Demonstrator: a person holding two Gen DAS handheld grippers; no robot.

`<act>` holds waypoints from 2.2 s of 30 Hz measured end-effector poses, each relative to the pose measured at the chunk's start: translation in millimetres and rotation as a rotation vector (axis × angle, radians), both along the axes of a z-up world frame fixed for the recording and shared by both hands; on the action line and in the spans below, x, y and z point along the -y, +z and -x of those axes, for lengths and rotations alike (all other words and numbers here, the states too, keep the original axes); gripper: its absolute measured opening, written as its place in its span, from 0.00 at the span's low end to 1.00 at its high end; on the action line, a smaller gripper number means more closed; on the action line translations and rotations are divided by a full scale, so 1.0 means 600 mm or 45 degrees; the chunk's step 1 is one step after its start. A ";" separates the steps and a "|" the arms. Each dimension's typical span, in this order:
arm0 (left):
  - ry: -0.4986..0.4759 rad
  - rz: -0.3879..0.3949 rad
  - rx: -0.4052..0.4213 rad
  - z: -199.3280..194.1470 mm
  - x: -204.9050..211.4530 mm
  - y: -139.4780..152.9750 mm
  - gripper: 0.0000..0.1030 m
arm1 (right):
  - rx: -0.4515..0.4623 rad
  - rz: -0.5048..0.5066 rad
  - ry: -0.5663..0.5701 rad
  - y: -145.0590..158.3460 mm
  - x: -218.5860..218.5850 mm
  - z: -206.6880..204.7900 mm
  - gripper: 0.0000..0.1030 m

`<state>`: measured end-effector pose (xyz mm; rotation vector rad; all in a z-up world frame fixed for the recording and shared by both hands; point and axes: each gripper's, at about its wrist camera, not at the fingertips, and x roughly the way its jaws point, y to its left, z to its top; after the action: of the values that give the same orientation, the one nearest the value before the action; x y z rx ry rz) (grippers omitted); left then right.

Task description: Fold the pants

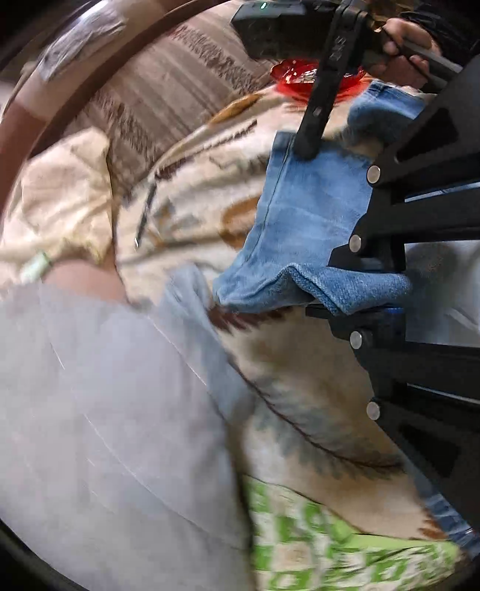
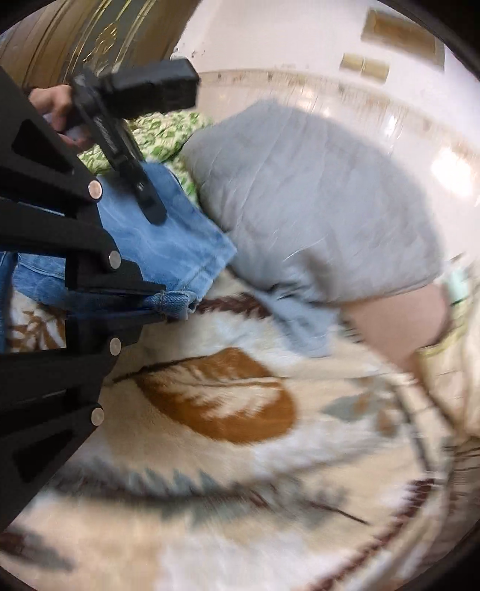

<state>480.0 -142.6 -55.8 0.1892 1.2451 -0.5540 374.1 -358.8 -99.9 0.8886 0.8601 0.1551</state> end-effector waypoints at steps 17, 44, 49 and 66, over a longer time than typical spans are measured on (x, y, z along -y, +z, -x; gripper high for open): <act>0.153 -0.245 -0.008 -0.025 0.090 -0.123 0.78 | -0.231 0.075 -0.254 -0.058 0.099 0.088 0.51; 0.749 -0.168 0.007 0.310 -0.530 0.078 0.88 | 0.377 0.638 1.051 0.075 -0.424 0.171 0.87; 0.784 -0.117 -0.039 0.304 -0.563 0.055 0.88 | 0.459 0.711 1.221 0.048 -0.537 0.226 0.87; 0.817 -0.063 -0.115 0.226 -0.578 -0.032 0.21 | 0.389 1.079 1.052 -0.067 -0.662 0.125 0.60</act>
<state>344.7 204.4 -74.9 -0.1960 1.3209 0.0241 299.0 38.6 -140.3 -0.3125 0.8474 0.5746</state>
